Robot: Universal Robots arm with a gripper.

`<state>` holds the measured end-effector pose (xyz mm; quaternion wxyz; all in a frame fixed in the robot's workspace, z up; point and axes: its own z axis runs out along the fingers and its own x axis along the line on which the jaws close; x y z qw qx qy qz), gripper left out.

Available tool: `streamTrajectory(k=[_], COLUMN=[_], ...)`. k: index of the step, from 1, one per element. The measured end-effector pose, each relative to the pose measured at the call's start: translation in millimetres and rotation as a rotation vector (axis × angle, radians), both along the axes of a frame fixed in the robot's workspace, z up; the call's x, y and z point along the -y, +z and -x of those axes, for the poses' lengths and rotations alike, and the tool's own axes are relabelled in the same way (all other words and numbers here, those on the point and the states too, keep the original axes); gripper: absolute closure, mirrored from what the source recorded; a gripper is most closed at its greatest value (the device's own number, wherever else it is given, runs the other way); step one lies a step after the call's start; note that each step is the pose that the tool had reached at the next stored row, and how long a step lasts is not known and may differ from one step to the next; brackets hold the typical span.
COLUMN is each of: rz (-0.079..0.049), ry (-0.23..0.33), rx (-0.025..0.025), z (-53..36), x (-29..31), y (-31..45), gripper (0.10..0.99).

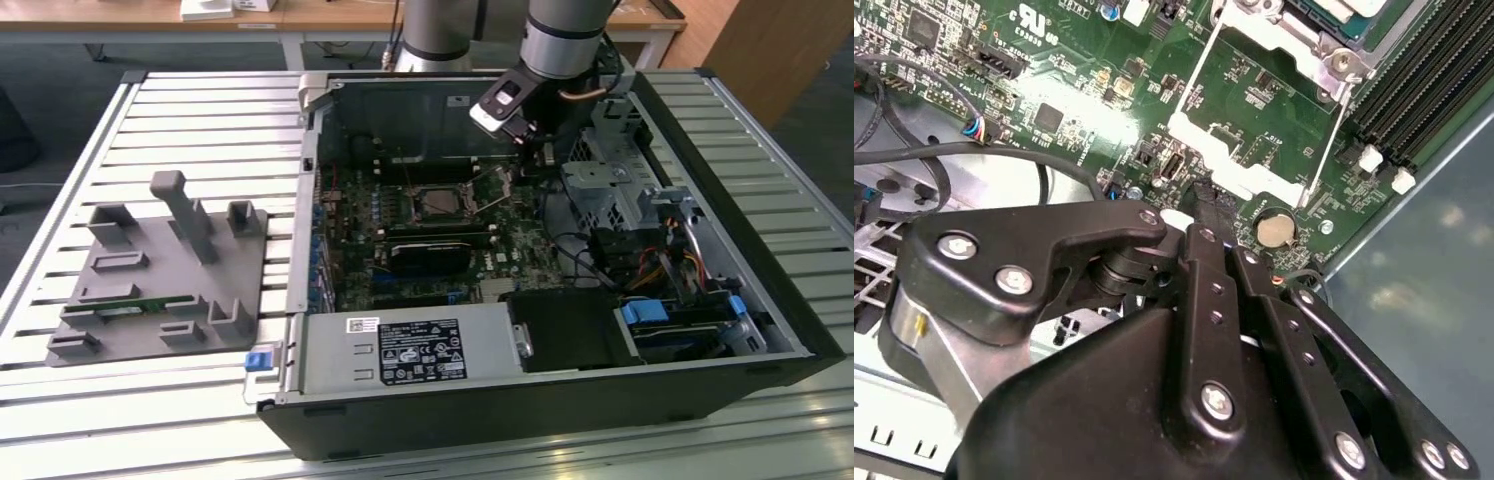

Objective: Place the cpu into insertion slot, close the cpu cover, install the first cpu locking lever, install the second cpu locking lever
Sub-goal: 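Close the cpu cover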

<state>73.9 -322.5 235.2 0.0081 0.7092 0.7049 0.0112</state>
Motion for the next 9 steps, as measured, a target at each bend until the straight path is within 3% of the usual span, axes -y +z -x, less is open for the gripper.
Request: streamTrajectory(k=[9], rz=[0.000], ry=[0.000], rx=[0.0000], z=[5.4], x=[0.0], y=[0.0], gripper=[0.980])
